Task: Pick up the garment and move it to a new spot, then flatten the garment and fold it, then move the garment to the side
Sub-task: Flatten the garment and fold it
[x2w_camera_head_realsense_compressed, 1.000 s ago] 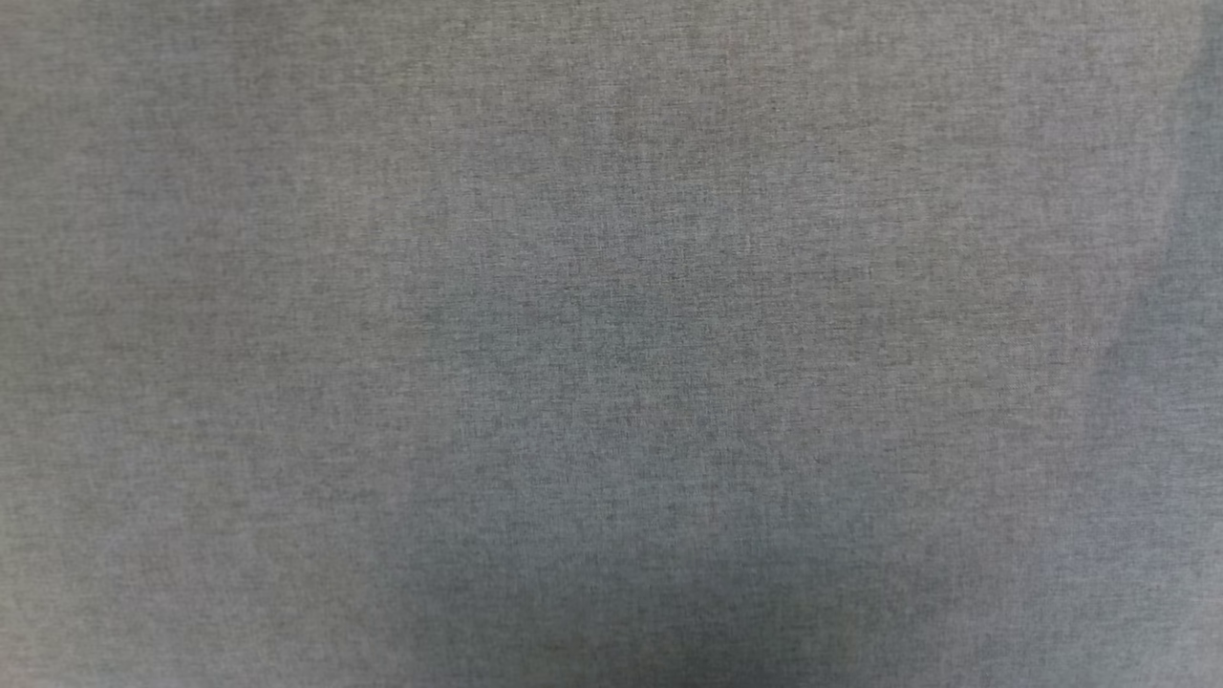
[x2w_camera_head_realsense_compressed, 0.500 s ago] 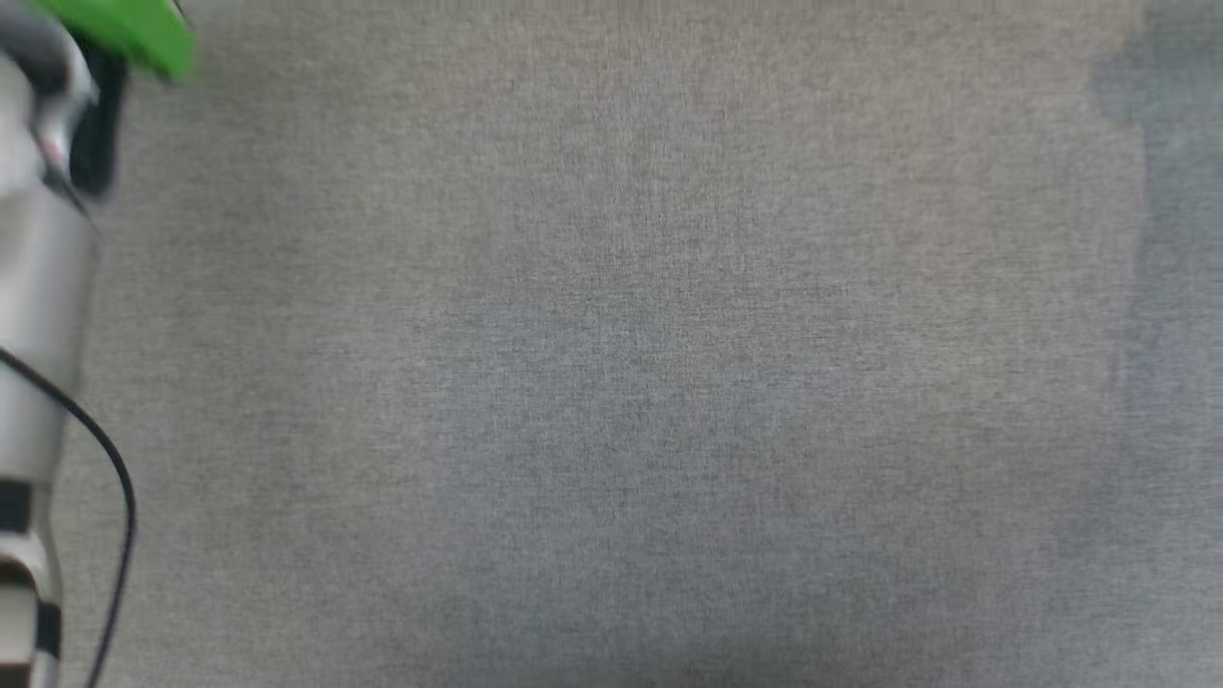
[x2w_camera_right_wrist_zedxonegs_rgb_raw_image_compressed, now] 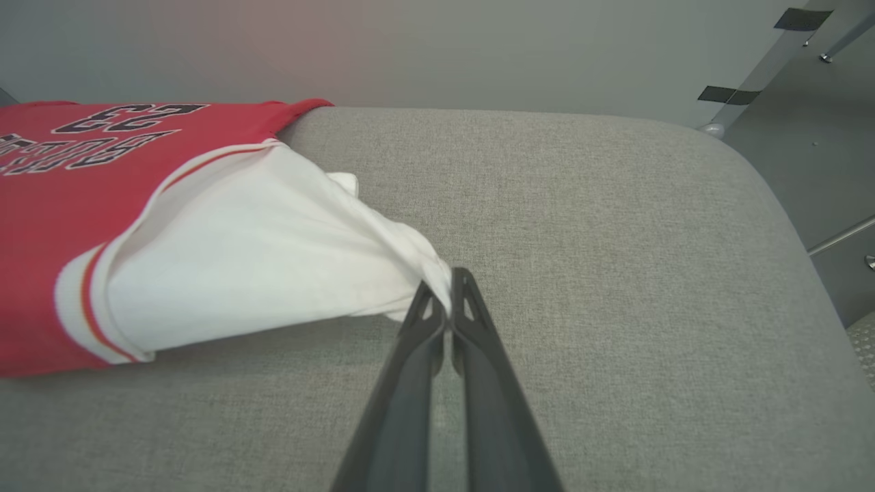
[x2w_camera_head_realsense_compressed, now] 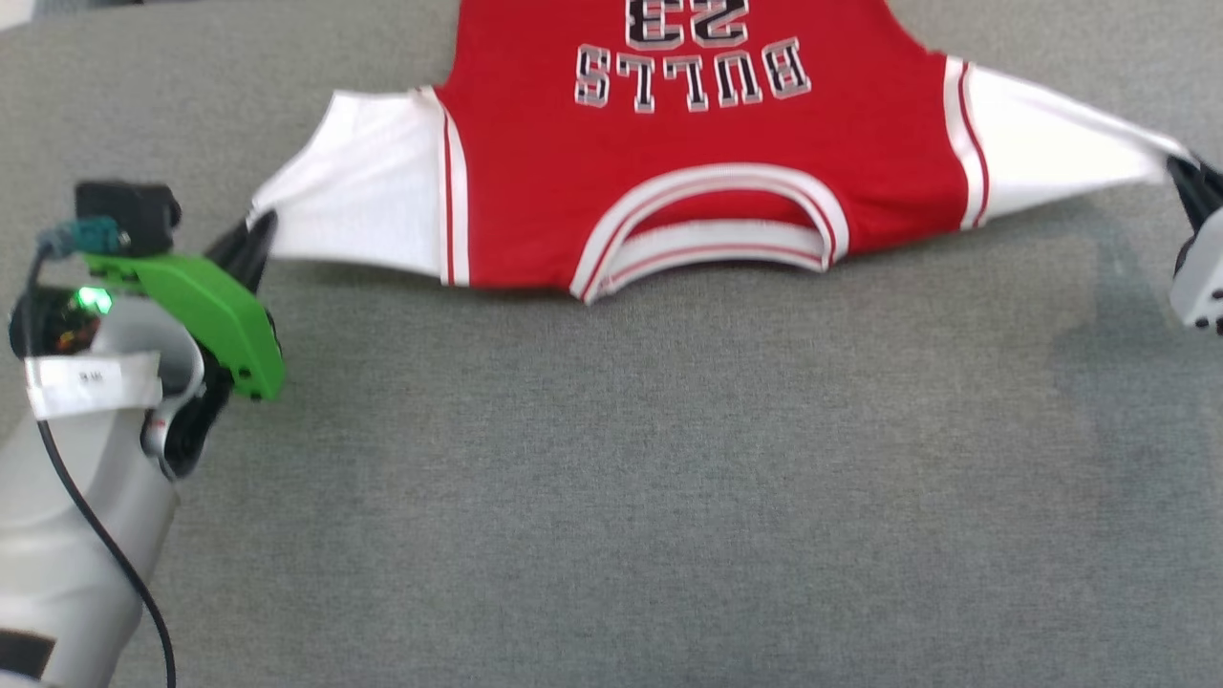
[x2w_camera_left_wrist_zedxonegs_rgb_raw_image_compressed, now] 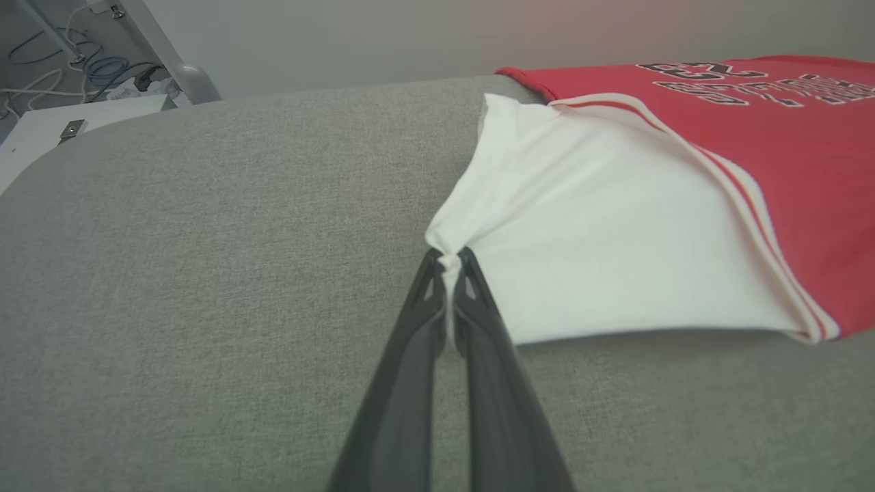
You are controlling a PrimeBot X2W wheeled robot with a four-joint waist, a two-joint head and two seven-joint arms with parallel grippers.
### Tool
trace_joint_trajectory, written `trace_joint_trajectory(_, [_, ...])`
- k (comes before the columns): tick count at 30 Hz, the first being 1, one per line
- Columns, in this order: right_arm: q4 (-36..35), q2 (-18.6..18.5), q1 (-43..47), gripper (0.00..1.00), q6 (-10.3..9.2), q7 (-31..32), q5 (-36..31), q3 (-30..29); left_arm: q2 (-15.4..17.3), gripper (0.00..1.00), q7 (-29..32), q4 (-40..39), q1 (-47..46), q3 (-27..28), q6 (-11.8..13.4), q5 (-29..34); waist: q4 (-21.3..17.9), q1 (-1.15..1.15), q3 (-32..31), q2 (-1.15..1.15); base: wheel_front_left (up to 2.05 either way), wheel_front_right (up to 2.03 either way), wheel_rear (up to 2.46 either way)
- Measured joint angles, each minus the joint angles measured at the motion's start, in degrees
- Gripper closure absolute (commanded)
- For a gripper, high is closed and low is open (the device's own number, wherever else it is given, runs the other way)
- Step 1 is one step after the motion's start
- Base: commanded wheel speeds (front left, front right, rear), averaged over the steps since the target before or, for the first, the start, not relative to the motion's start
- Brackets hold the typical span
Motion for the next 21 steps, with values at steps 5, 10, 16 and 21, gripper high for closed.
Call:
trace_joint_trajectory(5, [-3.2, -1.3, 6.7, 1.00, 0.10, 4.1, 2.5, -2.0, 1.6, 1.00, 4.8, -6.1, 6.9, -0.8, 1.5, -1.5, 0.3, 0.00, -4.0, 0.00, 0.00, 0.00, 0.00])
trace_joint_trajectory(10, [-6.6, -1.9, 15.4, 1.00, 0.33, 10.9, 4.0, -6.6, 3.9, 1.00, 9.7, -14.6, 16.0, -1.0, 4.2, -4.7, 0.6, 0.00, -7.7, 0.00, 0.00, 0.00, 0.00])
trace_joint_trajectory(16, [-13.3, -1.8, 25.4, 1.00, 0.33, 19.8, 5.3, -12.6, 6.5, 1.00, 13.8, -24.0, 25.0, -0.5, 7.2, -8.3, 0.9, 0.00, -10.4, 0.00, 0.00, 0.00, 0.00])
trace_joint_trajectory(21, [-21.1, -1.1, 34.0, 1.00, 0.31, 29.0, 5.3, -19.5, 8.9, 1.00, 16.9, -31.5, 31.7, 0.0, 9.4, -11.6, 1.2, 0.00, -11.3, 0.00, 0.00, 0.00, 0.00])
